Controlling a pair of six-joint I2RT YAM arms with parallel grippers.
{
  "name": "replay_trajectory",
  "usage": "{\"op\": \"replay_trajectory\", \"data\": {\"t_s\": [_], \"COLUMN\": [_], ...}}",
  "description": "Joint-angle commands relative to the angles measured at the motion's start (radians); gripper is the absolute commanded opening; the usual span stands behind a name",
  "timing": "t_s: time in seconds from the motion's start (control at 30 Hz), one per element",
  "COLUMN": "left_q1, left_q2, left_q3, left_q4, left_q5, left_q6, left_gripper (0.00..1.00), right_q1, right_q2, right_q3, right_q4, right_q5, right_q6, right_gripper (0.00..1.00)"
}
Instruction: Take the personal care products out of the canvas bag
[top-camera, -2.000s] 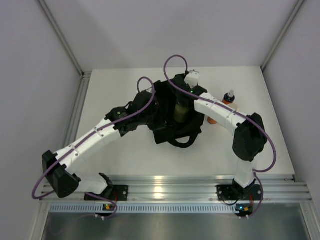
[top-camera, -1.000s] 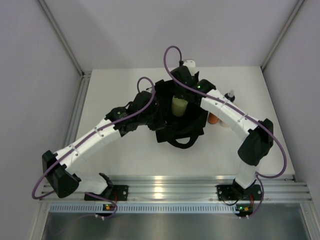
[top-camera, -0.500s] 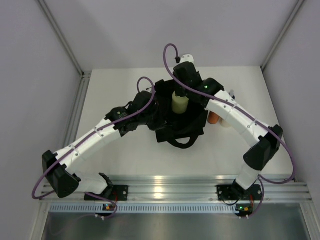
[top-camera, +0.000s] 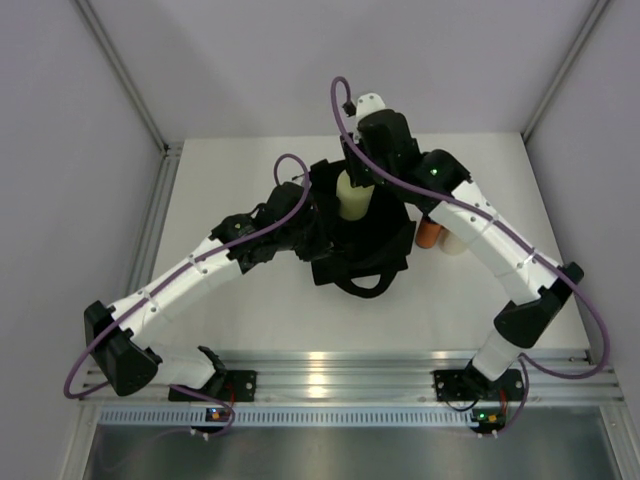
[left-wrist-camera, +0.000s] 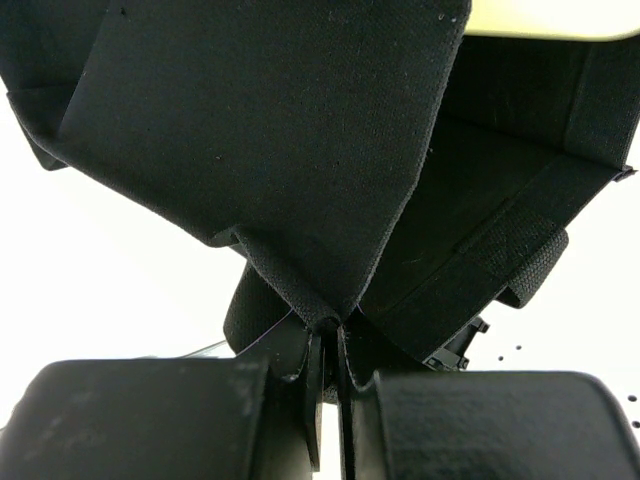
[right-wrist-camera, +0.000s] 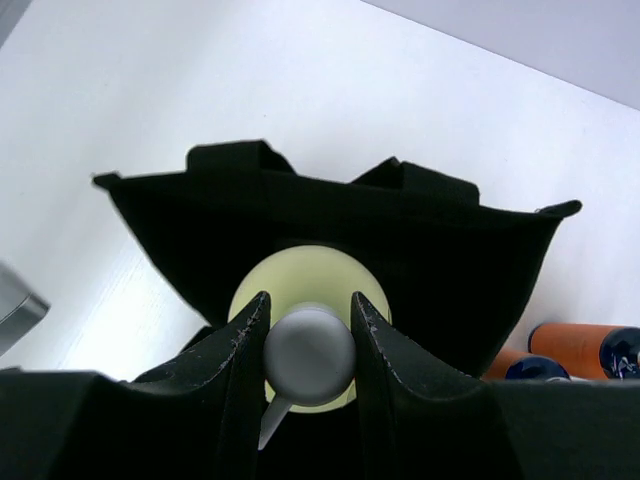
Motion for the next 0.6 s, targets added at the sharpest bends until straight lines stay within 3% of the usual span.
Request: {"op": "replay_trajectory", "data": {"t_s": [0.0,0.3,0.57], "left_q1": [0.001,0.003,0.003], "left_q2": [-0.012,-0.013,-0.019], "left_q3": [0.020,0.019,0.019], "left_q4": [0.017,0.017,0.017], "left_q5": [-0.013,-0.021,-0.035], "left_q6": [0.003,-0.003,-0.014], "left_gripper": [0.00,0.00,0.00], "right_q1": [0.023,0.026,0.027], "right_q2": [-0.113,-0.187,-0.244], "right_q3": [0.105,0.156,0.197], "right_q4": [0.083,0.074,0.056], "right_q5": [-0.057,-0.154,-0.087], "right_q6": [-0.052,-0.121,-0.111], "right_gripper": [0.00,0.00,0.00]}}
